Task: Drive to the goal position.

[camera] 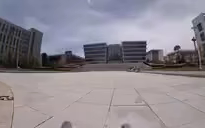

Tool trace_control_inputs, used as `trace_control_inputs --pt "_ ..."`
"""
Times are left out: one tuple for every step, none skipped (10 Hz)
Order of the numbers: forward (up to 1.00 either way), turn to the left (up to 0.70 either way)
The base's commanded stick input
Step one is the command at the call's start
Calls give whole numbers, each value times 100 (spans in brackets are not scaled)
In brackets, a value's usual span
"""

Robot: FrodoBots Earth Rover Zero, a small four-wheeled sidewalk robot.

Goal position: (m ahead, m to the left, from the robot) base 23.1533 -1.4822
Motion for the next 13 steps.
trace_control_inputs --pt "70 0" --pt "70 0" --pt "70 0" --pt "70 0" --pt "70 0" --pt "70 0" --pt "70 0" --pt "70 0" --pt "70 0" --pt "70 0" --pt "70 0" --pt "70 0" --pt "70 0"
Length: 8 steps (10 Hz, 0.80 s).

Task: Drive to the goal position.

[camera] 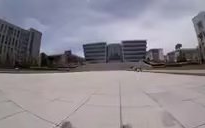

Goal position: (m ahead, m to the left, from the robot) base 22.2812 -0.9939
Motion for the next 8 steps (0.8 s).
trace_control_inputs --pt "70 0" --pt "70 0" --pt "70 0" --pt "70 0" --pt "70 0" --pt "70 0" --pt "70 0" --pt "70 0"
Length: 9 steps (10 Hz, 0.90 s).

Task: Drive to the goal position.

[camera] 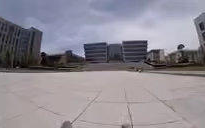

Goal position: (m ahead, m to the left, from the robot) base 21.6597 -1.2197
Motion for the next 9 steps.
trace_control_inputs --pt "70 0" --pt "70 0" --pt "68 0" --pt "69 0" --pt "69 0" --pt "68 0" --pt "68 0" --pt "68 0" --pt "68 0"
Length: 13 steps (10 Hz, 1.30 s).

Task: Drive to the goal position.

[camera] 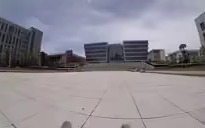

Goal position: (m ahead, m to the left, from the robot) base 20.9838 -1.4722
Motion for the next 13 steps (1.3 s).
trace_control_inputs --pt "70 0" --pt "70 0" --pt "70 0" --pt "70 0" --pt "70 0" --pt "70 0" --pt "70 0" --pt "70 0" --pt "70 0" --pt "70 0" --pt "70 0" --pt "70 0" --pt "70 0"
